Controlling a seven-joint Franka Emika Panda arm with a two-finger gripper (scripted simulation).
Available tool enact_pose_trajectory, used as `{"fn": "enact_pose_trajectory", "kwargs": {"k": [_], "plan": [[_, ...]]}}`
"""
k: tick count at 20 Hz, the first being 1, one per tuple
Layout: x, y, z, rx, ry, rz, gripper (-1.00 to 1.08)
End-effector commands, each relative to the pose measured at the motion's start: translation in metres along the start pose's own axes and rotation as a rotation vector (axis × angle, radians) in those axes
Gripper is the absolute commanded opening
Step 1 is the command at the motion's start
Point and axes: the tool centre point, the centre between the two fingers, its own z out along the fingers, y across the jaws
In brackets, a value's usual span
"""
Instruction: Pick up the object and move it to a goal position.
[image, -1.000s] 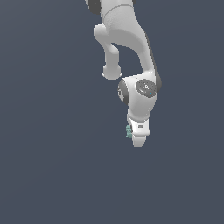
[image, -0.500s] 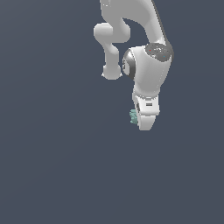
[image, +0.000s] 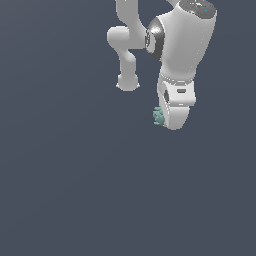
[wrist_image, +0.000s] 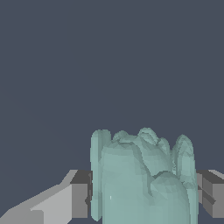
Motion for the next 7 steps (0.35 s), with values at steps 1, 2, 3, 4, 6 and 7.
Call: {"fn": "enact_pose_trajectory", "kwargs": {"k": [1,2,3,4,6,7], "plan": [[0.001,-0.002,-0.012,0.001,0.0,0.0,-1.0],[0.001,-0.003,-0.016,0.001,0.001,0.001,-1.0],[0.002,-0.003,-0.018,0.001,0.001,0.001,-1.0],[0.002,-0.003,-0.02,0.001,0.001,0.001,-1.0],[0.002,-0.003,-0.023,0.001,0.001,0.001,-1.0],[0.002,-0.003,-0.023,0.001,0.001,0.002,-1.0]]}}
